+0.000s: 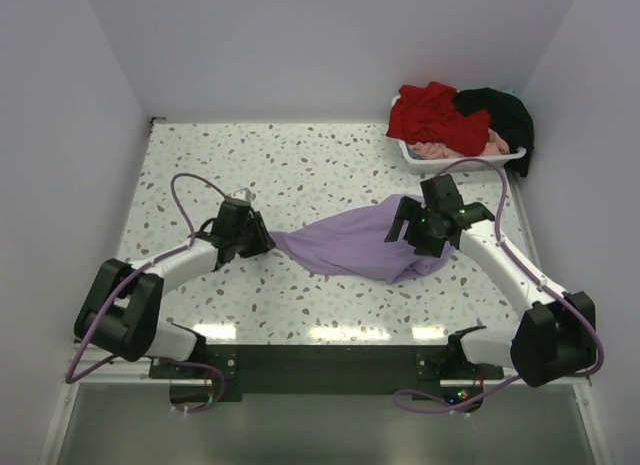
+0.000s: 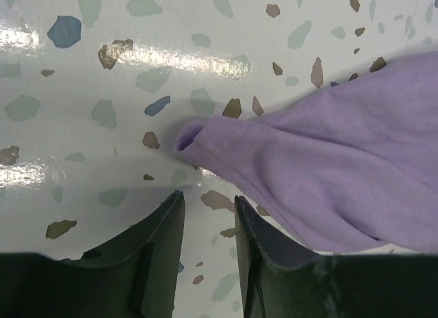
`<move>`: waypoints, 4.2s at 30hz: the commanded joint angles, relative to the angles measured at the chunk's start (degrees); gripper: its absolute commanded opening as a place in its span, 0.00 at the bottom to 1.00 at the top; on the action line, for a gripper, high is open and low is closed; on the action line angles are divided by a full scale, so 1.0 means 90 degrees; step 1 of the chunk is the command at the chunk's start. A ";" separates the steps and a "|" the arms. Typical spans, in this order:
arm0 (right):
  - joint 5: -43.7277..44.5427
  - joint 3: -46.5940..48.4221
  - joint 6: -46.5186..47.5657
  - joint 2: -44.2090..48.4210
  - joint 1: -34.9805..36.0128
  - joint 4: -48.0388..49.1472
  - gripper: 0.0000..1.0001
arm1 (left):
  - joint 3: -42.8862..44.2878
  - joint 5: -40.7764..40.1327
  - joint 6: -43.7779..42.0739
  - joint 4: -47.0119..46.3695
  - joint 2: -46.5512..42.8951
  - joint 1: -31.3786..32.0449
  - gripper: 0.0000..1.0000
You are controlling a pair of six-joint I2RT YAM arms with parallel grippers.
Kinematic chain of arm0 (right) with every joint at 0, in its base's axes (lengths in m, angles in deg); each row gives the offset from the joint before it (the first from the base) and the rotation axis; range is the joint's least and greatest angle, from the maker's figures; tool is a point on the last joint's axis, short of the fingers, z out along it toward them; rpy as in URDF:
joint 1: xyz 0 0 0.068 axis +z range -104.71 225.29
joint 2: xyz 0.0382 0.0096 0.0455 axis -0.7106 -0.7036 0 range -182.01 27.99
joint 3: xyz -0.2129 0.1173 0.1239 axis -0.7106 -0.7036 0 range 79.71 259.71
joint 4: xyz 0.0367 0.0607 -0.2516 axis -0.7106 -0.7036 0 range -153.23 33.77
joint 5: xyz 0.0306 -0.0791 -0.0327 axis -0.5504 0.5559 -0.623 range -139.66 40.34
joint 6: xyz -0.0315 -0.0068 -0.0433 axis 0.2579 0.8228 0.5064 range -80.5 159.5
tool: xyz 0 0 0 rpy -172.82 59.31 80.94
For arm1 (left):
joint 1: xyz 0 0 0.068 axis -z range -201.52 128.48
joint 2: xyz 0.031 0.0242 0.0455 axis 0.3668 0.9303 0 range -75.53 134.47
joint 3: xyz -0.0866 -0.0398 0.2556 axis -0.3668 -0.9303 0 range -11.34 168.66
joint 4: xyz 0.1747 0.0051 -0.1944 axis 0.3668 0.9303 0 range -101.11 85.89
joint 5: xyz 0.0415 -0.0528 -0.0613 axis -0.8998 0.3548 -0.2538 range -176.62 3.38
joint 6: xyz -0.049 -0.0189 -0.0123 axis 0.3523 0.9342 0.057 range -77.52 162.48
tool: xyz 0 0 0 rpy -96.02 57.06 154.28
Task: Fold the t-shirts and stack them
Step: Flatten the tshirt out
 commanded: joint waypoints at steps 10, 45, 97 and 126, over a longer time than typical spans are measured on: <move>0.0001 -0.0332 0.0155 -0.0134 -0.0262 0.0170 0.85 | 0.0490 -0.0053 -0.0207 -0.0541 0.0422 -0.0169 0.41; 0.0011 0.1235 0.0496 -0.0291 -0.1150 -0.0600 0.00 | 0.1583 0.0016 -0.0051 -0.0211 -0.1021 -0.0969 0.00; 0.0178 -0.0234 0.0887 0.0217 0.0275 -0.0272 0.85 | 0.0491 0.0054 -0.0910 0.1617 -0.3387 -0.1468 0.00; -0.0439 0.0749 0.1170 -0.1765 0.0266 0.0142 0.00 | 0.0412 -0.0657 -0.1076 0.1812 -0.3279 -0.1468 0.00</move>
